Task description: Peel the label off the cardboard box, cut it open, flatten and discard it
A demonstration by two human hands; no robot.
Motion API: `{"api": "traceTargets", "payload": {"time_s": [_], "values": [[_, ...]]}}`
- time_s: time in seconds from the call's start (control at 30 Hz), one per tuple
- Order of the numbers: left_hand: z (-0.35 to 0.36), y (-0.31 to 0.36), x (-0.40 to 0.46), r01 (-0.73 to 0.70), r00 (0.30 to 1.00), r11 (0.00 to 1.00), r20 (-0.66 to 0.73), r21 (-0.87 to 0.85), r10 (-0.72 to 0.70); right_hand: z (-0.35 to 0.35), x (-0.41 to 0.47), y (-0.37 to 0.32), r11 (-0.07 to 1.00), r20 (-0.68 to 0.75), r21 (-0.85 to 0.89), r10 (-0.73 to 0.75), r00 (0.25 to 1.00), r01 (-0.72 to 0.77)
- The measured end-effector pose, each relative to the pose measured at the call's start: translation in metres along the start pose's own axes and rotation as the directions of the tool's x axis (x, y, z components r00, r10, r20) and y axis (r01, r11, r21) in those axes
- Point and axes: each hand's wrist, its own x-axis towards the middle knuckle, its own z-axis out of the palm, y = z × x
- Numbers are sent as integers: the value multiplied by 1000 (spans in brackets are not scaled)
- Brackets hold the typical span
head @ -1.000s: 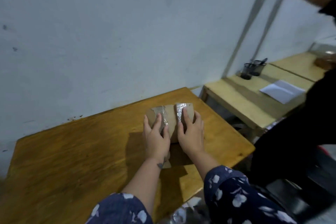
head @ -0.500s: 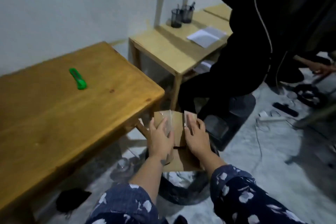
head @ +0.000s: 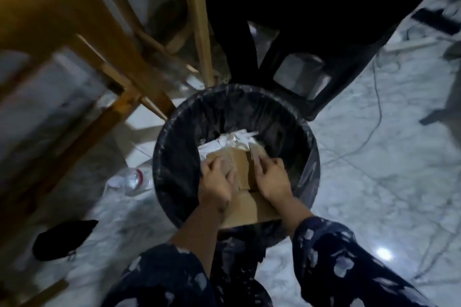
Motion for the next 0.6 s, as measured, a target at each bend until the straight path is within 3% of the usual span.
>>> {"api": "traceTargets", "payload": {"time_s": [0.17, 0.37, 0.5, 0.6], "values": [[62, -39, 123, -46, 999, 989, 30, 138, 43, 70, 115, 27, 995, -24, -97, 27, 999, -29], [119, -73, 172, -108, 954, 898, 299, 426, -27, 126, 158, 54, 964, 127, -244, 144, 981, -109], [101, -61, 142, -73, 951, 924, 305, 375, -49, 112, 140, 48, 966, 135, -249, 107, 985, -71], [57, -36, 108, -53, 983, 961, 181, 272, 3, 79, 110, 31, 980, 121, -187, 98, 988, -74]]}}
